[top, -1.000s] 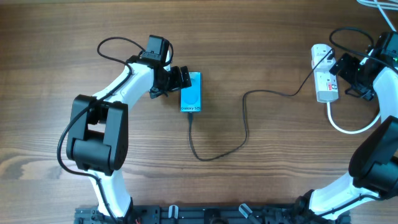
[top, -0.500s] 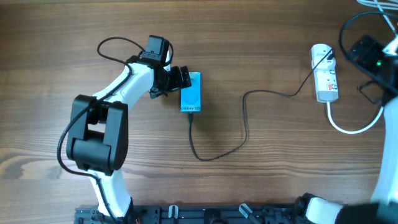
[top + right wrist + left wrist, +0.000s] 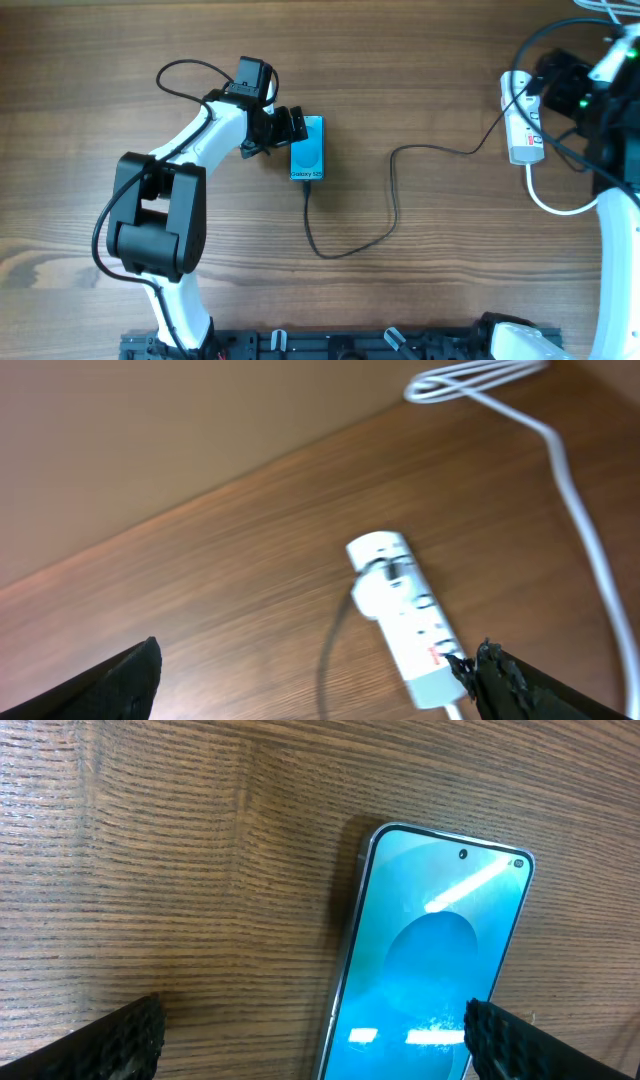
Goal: Plug charger to phone and switch on socket
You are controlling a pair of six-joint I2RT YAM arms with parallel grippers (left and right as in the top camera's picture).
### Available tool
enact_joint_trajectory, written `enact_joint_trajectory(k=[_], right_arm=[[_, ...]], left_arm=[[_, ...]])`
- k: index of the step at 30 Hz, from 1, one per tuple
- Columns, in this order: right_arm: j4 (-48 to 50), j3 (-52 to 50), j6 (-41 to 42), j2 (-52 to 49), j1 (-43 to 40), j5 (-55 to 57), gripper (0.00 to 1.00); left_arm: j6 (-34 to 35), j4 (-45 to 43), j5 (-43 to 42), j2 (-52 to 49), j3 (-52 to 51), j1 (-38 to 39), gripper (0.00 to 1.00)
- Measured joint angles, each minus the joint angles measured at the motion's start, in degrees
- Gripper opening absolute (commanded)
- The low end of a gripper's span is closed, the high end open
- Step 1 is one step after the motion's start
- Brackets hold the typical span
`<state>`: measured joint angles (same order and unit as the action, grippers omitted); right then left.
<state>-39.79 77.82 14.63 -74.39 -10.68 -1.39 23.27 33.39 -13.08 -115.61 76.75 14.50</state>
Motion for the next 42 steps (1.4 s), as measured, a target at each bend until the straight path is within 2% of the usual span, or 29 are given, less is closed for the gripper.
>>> enact_joint_trajectory(k=[9, 25, 33, 42], right_arm=[[-0.1, -3.7, 0.0, 0.2, 9.3, 0.0, 1.0], [-0.8, -8.2, 0.0, 3.4, 9.8, 0.2, 1.0], [9.8, -23.9, 0.0, 3.8, 10.3, -0.1, 1.0], [17.0, -37.4, 0.0, 3.8, 10.3, -0.7, 1.0]], left_arm=[[0.0, 0.0, 0.0, 0.0, 0.0, 0.0, 1.0], [0.0, 0.0, 0.0, 0.0, 0.0, 0.0, 1.0], [0.0, 0.0, 0.0, 0.0, 0.0, 0.0, 1.0], [0.0, 0.0, 0.0, 0.0, 0.0, 0.0, 1.0]])
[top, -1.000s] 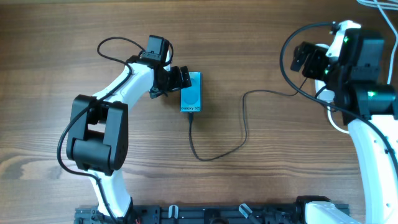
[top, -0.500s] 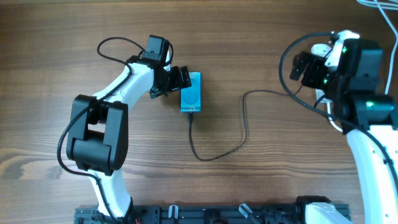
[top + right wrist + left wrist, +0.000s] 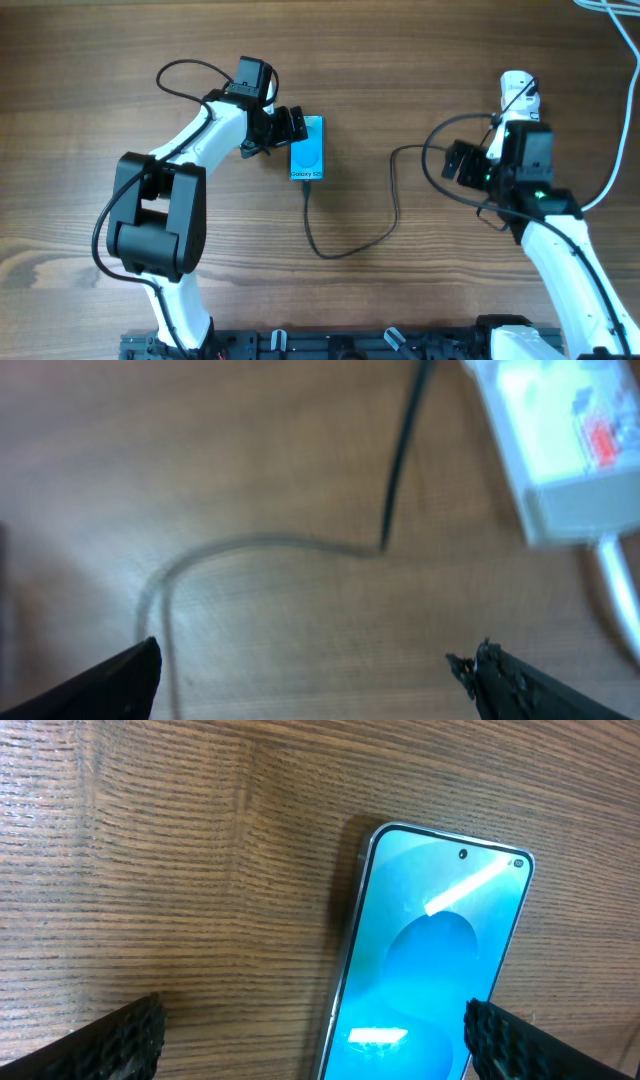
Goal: Plug charger to phone and switch on socket
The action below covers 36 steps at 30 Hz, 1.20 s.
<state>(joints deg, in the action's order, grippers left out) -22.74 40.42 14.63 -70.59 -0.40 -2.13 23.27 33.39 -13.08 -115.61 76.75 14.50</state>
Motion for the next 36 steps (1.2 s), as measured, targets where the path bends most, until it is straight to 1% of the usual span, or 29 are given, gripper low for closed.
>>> enact_joint_trajectory(k=[2, 6, 12, 16, 20, 24, 26, 30, 36], right_arm=[[4.4, -5.4, 0.0, 0.0, 0.0, -0.1, 1.0], [11.5, -12.6, 0.0, 0.6, 0.0, -0.4, 1.0], [13.1, -17.8, 0.0, 4.7, 0.0, -0.4, 1.0], [21.4, -22.2, 0.0, 7.8, 0.0, -0.4, 1.0], [31.7, -29.6, 0.0, 11.1, 0.0, -0.4, 1.0], [37.5, -37.2, 0.0, 14.6, 0.0, -0.4, 1.0], [36.9, -39.3, 0.1, 16.6, 0.0, -0.4, 1.0], [32.9, -40.1, 0.1, 20.1, 0.0, -0.4, 1.0], [23.6, -40.1, 0.2, 29.6, 0.0, -0.4, 1.0]], left_arm=[[0.0, 0.0, 0.0, 0.0, 0.0, 0.0, 1.0], [0.0, 0.0, 0.0, 0.0, 0.0, 0.0, 1.0], [0.0, 0.0, 0.0, 0.0, 0.0, 0.0, 1.0], [0.0, 0.0, 0.0, 0.0, 0.0, 0.0, 1.0], [0.0, 0.0, 0.0, 0.0, 0.0, 0.0, 1.0], [0.0, 0.0, 0.0, 0.0, 0.0, 0.0, 1.0], [0.0, 0.0, 0.0, 0.0, 0.0, 0.0, 1.0], [0.0, 0.0, 0.0, 0.0, 0.0, 0.0, 1.0], [0.0, 0.0, 0.0, 0.0, 0.0, 0.0, 1.0]])
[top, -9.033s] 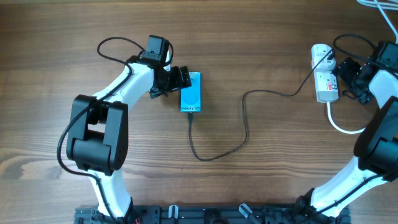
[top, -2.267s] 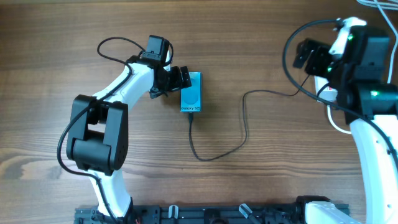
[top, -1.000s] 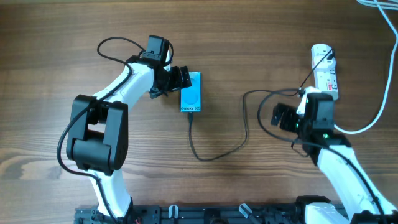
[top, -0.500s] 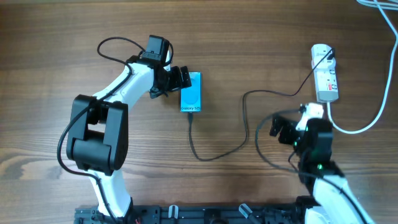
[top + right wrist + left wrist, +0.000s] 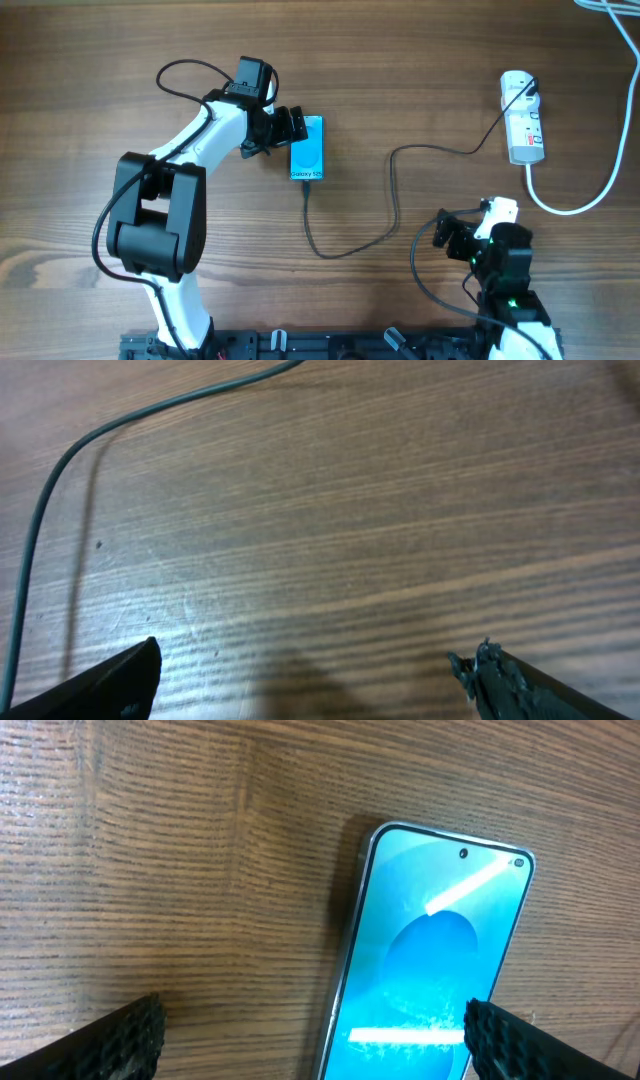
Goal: Plug charger to phone and switch on socket
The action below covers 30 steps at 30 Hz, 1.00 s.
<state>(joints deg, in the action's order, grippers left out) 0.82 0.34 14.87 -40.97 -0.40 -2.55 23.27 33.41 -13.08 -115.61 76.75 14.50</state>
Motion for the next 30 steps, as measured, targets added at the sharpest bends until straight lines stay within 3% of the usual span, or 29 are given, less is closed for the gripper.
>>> enact_joint_trajectory(k=[19, 30], right_arm=[[-0.9, 0.0, -0.2, 36.2, 0.0, -0.5, 1.0], [-0.9, 0.0, -8.2, 39.9, 2.0, -0.8, 1.0]], left_arm=[[0.0, 0.0, 0.0, 0.0, 0.0, 0.0, 1.0], [0.0, 0.0, 0.0, 0.0, 0.0, 0.0, 1.0]])
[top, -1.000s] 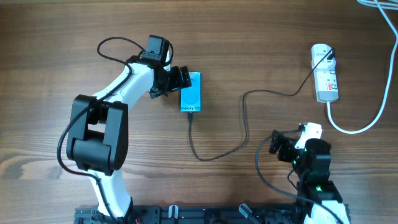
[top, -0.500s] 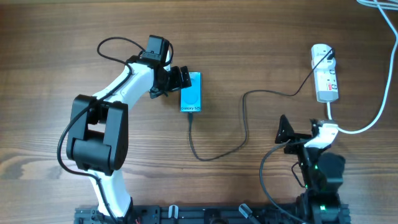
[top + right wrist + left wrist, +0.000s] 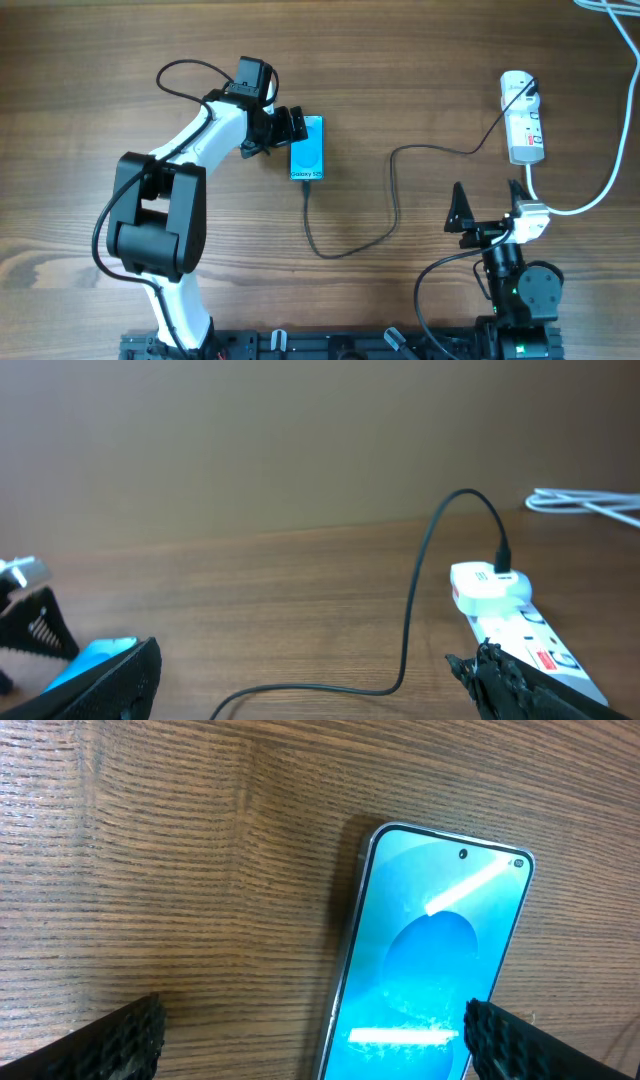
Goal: Plug charger to phone and switch on socket
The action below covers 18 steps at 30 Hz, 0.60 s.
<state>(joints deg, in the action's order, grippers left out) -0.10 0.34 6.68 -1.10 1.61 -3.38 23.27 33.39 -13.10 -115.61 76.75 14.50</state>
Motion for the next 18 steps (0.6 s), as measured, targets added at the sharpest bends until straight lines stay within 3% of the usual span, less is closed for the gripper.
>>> enact_joint_trajectory(k=[18], right_arm=[[0.0, 0.0, -2.1, 0.0, 0.2, -0.1, 1.0]], left_arm=[[0.0, 0.0, 0.0, 0.0, 0.0, 0.0, 1.0]])
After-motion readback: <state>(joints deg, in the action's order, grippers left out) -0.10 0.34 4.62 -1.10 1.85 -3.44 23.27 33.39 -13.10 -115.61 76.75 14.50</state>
